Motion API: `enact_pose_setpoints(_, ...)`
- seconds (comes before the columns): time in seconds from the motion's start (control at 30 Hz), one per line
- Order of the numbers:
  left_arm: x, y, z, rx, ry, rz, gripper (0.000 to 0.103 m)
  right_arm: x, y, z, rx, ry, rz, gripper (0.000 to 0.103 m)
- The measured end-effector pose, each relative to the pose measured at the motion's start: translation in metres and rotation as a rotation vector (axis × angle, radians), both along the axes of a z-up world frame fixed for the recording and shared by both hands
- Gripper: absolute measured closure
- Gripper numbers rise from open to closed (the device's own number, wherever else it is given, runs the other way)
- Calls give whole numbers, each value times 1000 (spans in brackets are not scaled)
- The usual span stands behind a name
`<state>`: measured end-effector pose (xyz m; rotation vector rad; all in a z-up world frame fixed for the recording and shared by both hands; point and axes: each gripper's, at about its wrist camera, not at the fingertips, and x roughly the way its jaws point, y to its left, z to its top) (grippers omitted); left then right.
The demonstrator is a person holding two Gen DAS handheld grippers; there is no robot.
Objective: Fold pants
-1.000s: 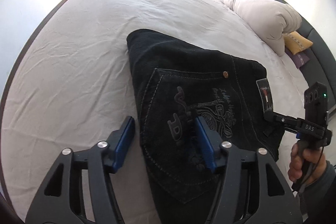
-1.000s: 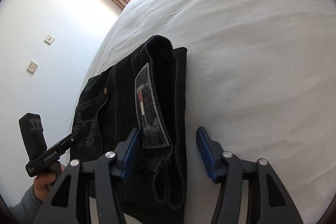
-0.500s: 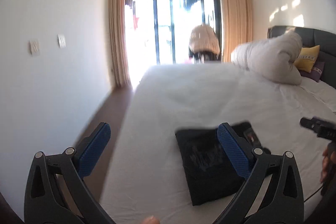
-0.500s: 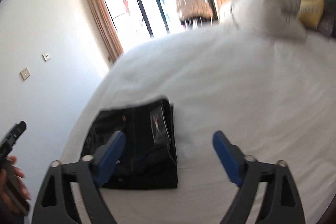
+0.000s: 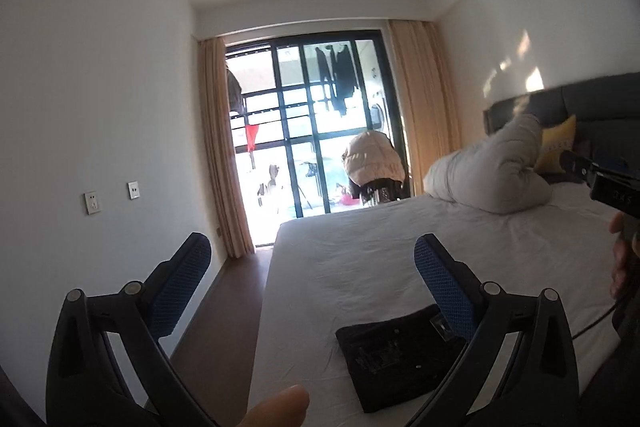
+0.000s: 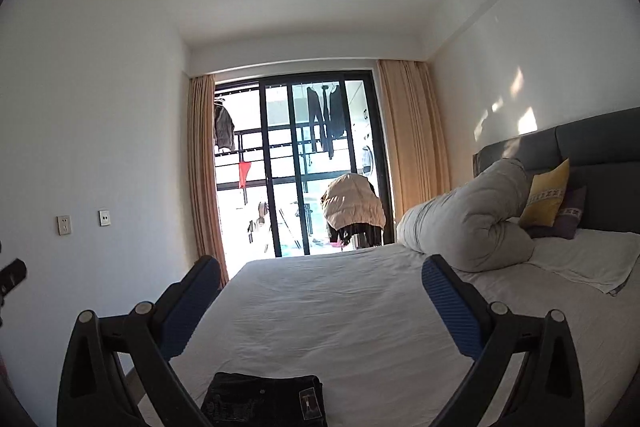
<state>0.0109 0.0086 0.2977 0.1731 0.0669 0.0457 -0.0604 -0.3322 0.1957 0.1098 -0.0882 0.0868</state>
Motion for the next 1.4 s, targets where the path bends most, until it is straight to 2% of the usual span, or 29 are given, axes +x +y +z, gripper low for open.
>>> enact_pose_setpoints(0.1,0,0,-4,-12,44,11,0,1,10,-6,-9,18,35,0)
enact_pose_setpoints(0.17,10,5,-11,-74,122,8,0,6,15,-17,-5,51,53,0)
enact_pose_setpoints(0.23,21,11,-21,-131,199,27,0,14,21,-34,-6,124,54,0)
enact_pose_setpoints(0.4,66,21,-80,-193,444,107,0,34,27,-69,-25,255,60,0)
enact_pose_setpoints(0.6,110,6,-150,-181,622,125,0,56,35,-103,-13,454,38,0)
enact_pose_setpoints(0.8,134,-3,-185,-199,711,111,0,83,52,-149,-57,692,19,0)
enact_pose_setpoints(0.93,151,1,-206,-213,776,124,0,86,62,-165,-59,778,29,0)
enact_pose_setpoints(1.07,165,3,-222,-228,814,124,0,86,67,-162,-72,790,38,0)
enact_pose_setpoints(1.2,164,-1,-230,-230,833,122,0,82,72,-155,-83,803,35,0)
enact_pose_setpoints(1.4,153,-2,-226,-235,855,121,0,83,78,-157,-100,826,41,0)
